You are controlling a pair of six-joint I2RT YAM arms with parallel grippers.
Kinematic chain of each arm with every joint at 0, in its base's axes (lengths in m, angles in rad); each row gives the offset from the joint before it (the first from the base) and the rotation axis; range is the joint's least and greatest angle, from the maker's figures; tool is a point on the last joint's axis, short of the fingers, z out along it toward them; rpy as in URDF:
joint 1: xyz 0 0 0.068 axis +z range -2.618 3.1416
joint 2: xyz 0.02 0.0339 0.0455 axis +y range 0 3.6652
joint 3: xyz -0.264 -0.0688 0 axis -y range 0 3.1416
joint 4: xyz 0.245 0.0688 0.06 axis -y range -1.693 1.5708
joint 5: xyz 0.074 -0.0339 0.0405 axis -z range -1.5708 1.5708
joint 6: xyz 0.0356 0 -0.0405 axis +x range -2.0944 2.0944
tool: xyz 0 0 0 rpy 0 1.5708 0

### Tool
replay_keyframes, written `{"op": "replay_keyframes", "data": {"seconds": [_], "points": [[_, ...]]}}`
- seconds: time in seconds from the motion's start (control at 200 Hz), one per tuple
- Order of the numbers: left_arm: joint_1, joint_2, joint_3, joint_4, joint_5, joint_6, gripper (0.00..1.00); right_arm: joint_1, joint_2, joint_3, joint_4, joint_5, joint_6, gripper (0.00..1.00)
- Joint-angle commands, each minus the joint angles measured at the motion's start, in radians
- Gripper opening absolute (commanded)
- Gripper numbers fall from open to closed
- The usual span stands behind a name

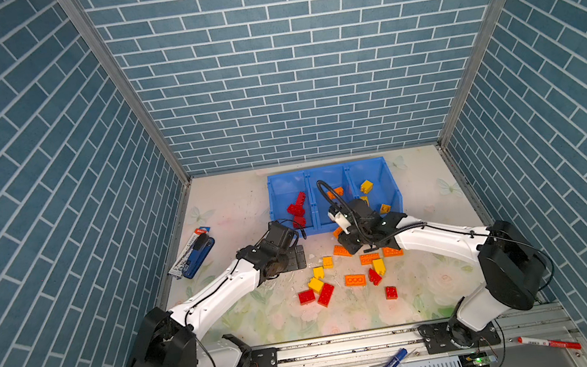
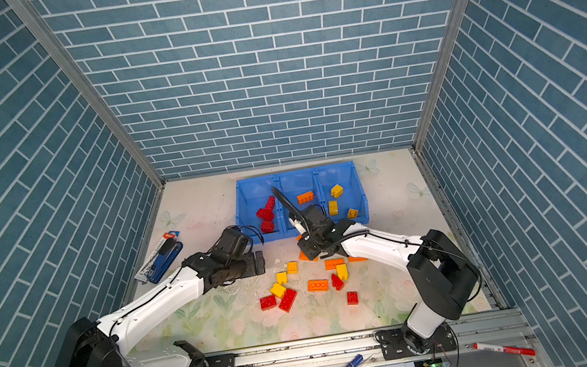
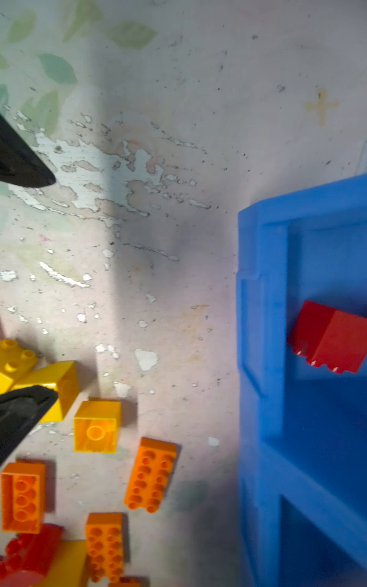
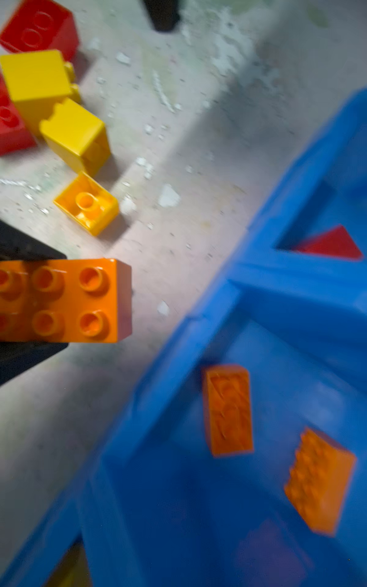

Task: Sort the legos into containers by color
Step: Pick up the lego from the center of the table, then place the lego in the container.

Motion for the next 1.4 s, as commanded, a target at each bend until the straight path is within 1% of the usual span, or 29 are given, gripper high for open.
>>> {"op": "replay_keyframes", "data": {"seconds": [0.0,0.17,0.325,0.42,0.46,0.525,0.64,0.685,0.705,0.715,0.725,0.735,0.745,0.86,1.035,1.17,1.28,1.39], "points": [[-0.033,-0.005,-0.003,-0.092,-0.004,0.027,0.98,-0.064,0.066,0.094,0.103,0.017,0.045,0.25],[-0.053,-0.020,-0.028,-0.057,0.054,0.043,0.96,-0.096,0.238,0.276,0.097,0.123,0.023,0.25],[-0.068,-0.025,-0.040,-0.089,0.070,0.026,0.94,-0.101,0.376,0.431,0.091,0.167,0.003,0.29],[-0.090,-0.032,-0.055,-0.097,0.084,-0.006,0.93,-0.101,0.425,0.505,0.070,0.179,0.015,0.42],[-0.098,-0.031,-0.068,-0.089,0.108,-0.026,0.93,-0.100,0.432,0.519,0.070,0.174,0.024,0.47],[-0.127,-0.031,-0.086,-0.072,0.140,-0.053,0.93,-0.097,0.430,0.519,0.089,0.153,0.031,0.53],[-0.175,-0.022,-0.091,-0.093,0.140,-0.075,0.92,-0.094,0.406,0.489,0.132,0.135,0.029,0.63],[-0.181,-0.015,-0.091,-0.097,0.146,-0.076,0.92,-0.090,0.392,0.470,0.148,0.135,0.029,0.72],[-0.183,-0.011,-0.114,-0.094,0.152,-0.077,0.92,-0.089,0.384,0.462,0.155,0.133,0.029,0.78],[-0.182,-0.009,-0.115,-0.093,0.155,-0.076,0.92,-0.088,0.381,0.455,0.159,0.132,0.029,0.84],[-0.182,-0.005,-0.118,-0.091,0.158,-0.076,0.92,-0.088,0.376,0.451,0.164,0.129,0.030,0.94],[-0.183,-0.003,-0.118,-0.090,0.160,-0.076,0.92,-0.086,0.373,0.446,0.168,0.130,0.029,0.98],[-0.183,0.003,-0.119,-0.087,0.165,-0.076,0.92,-0.086,0.369,0.442,0.172,0.130,0.029,0.99],[-0.187,0.051,-0.109,-0.063,0.192,-0.059,0.90,-0.080,0.327,0.385,0.214,0.135,0.029,0.99],[-0.200,0.108,-0.103,-0.039,0.196,-0.050,0.82,-0.080,0.296,0.335,0.241,0.160,0.025,0.99],[-0.200,0.142,-0.098,-0.035,0.192,-0.036,0.80,-0.079,0.293,0.323,0.246,0.162,0.020,0.99],[-0.200,0.183,-0.060,-0.035,0.191,-0.030,0.73,-0.078,0.283,0.302,0.275,0.165,0.021,0.99],[-0.200,0.215,-0.046,-0.035,0.198,-0.017,0.66,-0.077,0.261,0.267,0.328,0.197,0.035,0.99]]}}
